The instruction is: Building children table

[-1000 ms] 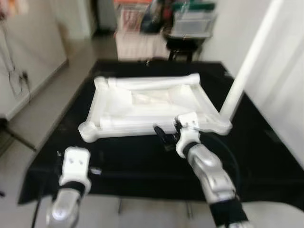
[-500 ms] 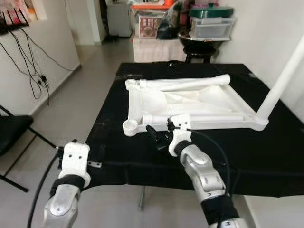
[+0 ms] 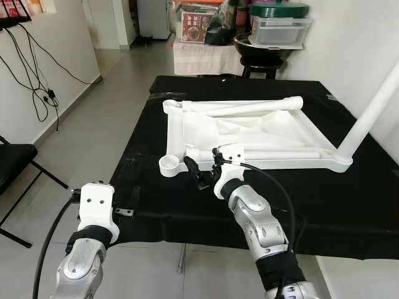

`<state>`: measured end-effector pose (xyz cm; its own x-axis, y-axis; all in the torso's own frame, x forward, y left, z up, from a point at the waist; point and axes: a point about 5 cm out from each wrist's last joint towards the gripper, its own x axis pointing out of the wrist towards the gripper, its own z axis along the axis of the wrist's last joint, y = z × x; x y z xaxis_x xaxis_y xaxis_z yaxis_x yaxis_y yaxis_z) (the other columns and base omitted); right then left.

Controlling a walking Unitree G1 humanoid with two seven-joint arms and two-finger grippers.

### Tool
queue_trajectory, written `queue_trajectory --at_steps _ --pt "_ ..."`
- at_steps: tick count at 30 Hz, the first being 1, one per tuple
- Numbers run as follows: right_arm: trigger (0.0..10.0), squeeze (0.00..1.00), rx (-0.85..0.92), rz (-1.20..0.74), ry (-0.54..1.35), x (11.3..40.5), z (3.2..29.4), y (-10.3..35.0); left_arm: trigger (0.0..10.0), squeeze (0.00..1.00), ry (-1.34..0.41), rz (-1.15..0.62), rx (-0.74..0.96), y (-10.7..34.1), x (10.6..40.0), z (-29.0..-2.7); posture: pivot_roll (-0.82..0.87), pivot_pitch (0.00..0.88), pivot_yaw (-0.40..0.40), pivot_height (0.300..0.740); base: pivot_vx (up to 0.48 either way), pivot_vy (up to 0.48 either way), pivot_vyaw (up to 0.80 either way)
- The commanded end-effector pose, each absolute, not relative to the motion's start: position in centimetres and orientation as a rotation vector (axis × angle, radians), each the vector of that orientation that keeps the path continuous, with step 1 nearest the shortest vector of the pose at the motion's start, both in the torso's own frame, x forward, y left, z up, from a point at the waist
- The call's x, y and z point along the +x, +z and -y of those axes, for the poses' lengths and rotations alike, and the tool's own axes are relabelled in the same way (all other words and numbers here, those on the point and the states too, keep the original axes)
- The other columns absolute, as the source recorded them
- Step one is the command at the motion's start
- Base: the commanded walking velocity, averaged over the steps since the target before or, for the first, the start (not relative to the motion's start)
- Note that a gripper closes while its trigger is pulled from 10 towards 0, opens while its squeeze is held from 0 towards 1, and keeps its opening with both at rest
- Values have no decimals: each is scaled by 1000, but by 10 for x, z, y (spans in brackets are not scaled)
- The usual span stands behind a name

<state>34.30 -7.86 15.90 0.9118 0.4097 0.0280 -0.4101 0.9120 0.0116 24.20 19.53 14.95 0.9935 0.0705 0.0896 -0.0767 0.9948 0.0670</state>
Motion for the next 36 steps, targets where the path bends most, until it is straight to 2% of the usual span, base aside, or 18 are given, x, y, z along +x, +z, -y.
queue_trajectory --at_steps 1,4,9,10,17,22,27,33,34,35,36 --pt "10000 0 -6 29 392 349 80 160 10000 0 118 57 53 146 241 -213 -105 0 -31 740 0 0 0" --pt "10000 0 34 -3 386 351 80 157 10000 0 145 27 22 139 238 -218 -100 0 -28 740 270 0 0" --pt "10000 0 17 3 417 346 77 153 10000 0 117 -7 90 129 231 -209 -108 0 -30 740 285 0 -640" --pt "10000 0 30 13 411 347 80 155 10000 0 130 2 58 130 231 -210 -102 0 -52 740 285 0 0" --pt "10000 0 18 18 442 350 78 158 10000 0 120 43 26 139 244 -205 -105 0 -56 740 289 0 -571" --pt "10000 0 53 6 437 352 77 157 10000 0 33 42 105 143 248 -200 -104 0 -36 740 154 0 0" --pt "10000 0 69 3 460 352 73 158 10000 0 26 36 119 142 247 -201 -102 0 -39 740 147 0 0" --pt "10000 0 88 -1 484 352 68 158 10000 0 -68 46 126 148 247 -195 -98 0 -44 740 0 0 0" --pt "10000 0 89 -2 487 352 67 158 10000 0 -102 41 108 151 246 -192 -96 3 -40 740 0 0 0" --pt "10000 0 81 -4 486 352 69 158 10000 0 -165 -11 -26 152 244 -181 -96 12 -37 740 0 0 0" --pt "10000 0 81 -4 486 352 69 158 10000 0 -165 -11 -26 152 244 -181 -96 12 -37 740 0 0 0"
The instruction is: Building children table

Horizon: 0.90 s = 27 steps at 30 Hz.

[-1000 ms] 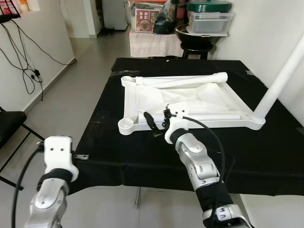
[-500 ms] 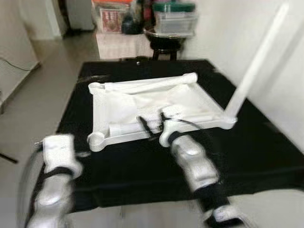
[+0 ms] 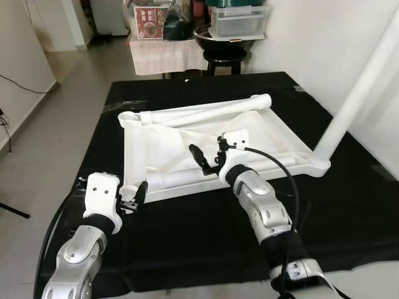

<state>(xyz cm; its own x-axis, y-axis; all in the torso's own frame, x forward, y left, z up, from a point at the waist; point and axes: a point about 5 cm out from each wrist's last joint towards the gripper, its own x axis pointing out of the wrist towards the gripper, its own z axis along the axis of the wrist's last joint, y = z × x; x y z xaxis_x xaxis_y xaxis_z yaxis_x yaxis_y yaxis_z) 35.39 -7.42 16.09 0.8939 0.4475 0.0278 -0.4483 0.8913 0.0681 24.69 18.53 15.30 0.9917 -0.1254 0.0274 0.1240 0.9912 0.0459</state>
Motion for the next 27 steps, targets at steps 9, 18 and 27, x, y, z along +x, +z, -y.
queue_trajectory --at_steps 9,18,27 --pt "10000 0 -1 61 505 351 71 168 10000 0 -114 -90 -447 153 259 -179 -109 29 -25 740 0 0 0" --pt "10000 0 -21 83 470 355 86 178 10000 0 -65 -124 -649 152 285 -195 -135 56 -25 740 0 0 0" --pt "10000 0 -51 101 452 354 97 186 10000 0 -164 -192 -709 157 298 -186 -159 73 -21 740 0 0 0"
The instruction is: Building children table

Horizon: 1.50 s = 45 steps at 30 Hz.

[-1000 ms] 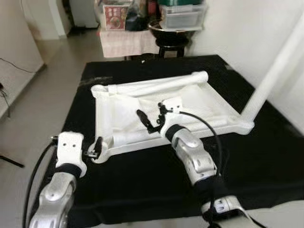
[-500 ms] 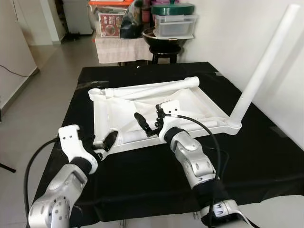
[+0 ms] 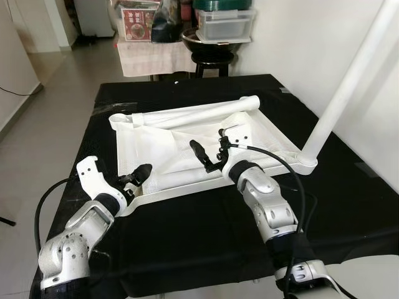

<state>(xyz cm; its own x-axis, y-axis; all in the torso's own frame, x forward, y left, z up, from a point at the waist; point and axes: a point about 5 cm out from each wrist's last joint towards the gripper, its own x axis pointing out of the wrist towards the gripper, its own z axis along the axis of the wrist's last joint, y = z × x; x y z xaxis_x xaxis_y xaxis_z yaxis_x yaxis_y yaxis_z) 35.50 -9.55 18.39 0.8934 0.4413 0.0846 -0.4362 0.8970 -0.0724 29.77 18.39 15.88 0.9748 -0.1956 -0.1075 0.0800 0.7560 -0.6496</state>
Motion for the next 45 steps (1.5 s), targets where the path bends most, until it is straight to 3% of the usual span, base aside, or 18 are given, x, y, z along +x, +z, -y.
queue_trajectory --at_steps 1,19,34,45 --pt "10000 0 -64 110 441 353 105 191 10000 0 -234 -258 -733 156 304 -177 -181 95 -14 740 0 0 0" --pt "10000 0 -104 109 408 348 121 199 10000 0 -246 -415 -902 154 317 -163 -197 136 -3 740 0 0 0" --pt "10000 0 -111 91 411 350 121 199 10000 0 -238 -327 -935 188 304 -159 -183 139 -11 740 0 0 0" --pt "10000 0 -112 74 409 351 122 197 10000 0 -27 -368 -932 178 290 -168 -177 136 -9 740 0 0 0"
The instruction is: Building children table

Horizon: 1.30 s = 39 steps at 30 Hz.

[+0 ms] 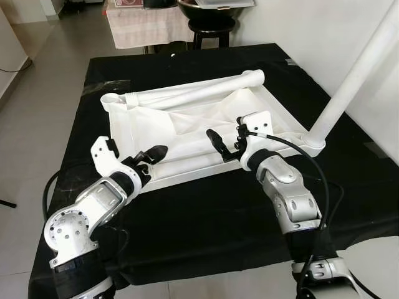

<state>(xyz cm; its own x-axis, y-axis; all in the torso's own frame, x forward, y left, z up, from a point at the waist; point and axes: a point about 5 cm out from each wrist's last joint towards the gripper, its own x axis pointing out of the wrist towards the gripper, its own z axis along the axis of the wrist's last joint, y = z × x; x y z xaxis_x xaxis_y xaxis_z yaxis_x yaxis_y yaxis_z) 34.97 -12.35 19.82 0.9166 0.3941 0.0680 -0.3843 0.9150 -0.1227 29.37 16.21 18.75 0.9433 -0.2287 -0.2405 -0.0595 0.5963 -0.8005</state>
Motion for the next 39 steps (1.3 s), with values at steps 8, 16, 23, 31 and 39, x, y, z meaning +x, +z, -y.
queue_trajectory --at_steps 8,16,23,31,39 --pt "10000 0 -113 66 412 351 121 195 10000 0 84 -390 -924 168 290 -179 -180 133 -9 740 0 0 0" --pt "10000 0 -117 62 409 351 123 194 10000 0 150 -384 -889 170 290 -184 -184 134 -8 740 0 0 0" --pt "10000 0 -119 57 415 351 122 193 10000 0 214 -365 -801 171 288 -191 -185 135 -12 740 0 0 0" --pt "10000 0 -118 53 435 350 118 192 10000 0 192 -317 -731 178 288 -186 -183 132 -10 740 0 0 0" --pt "10000 0 -118 54 438 350 118 192 10000 0 102 -364 -796 170 288 -171 -186 129 -12 740 0 0 0"
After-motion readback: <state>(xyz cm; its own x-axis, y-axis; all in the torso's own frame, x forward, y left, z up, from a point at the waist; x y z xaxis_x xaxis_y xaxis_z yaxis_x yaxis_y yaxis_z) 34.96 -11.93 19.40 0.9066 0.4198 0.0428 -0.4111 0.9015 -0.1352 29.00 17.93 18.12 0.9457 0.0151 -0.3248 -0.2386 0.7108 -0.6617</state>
